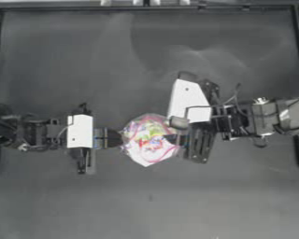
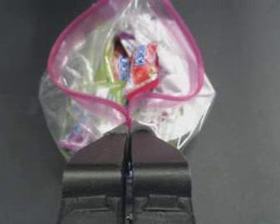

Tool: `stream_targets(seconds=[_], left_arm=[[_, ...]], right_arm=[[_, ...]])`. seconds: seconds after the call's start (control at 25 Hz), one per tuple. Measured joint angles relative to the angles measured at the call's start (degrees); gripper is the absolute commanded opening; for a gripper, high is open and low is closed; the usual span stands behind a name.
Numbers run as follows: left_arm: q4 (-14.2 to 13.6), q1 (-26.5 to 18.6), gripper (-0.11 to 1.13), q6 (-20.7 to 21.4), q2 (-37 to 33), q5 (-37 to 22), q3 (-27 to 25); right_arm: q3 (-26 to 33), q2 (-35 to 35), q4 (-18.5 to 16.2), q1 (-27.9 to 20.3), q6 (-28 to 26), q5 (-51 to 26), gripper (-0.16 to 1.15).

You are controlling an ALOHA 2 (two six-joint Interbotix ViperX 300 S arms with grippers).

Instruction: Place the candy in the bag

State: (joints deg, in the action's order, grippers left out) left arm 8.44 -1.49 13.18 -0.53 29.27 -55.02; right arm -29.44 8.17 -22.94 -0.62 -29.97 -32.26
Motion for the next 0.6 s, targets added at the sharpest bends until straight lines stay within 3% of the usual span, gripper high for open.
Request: stream_targets(seconds=[0.6], left_arm=[[-0.09,0.26,0.09,0.26,-5.01,-2.72,0.09]], right_arm=[[-2.72,4.22,0.35,0.00,-0.18,0.00,0.88]])
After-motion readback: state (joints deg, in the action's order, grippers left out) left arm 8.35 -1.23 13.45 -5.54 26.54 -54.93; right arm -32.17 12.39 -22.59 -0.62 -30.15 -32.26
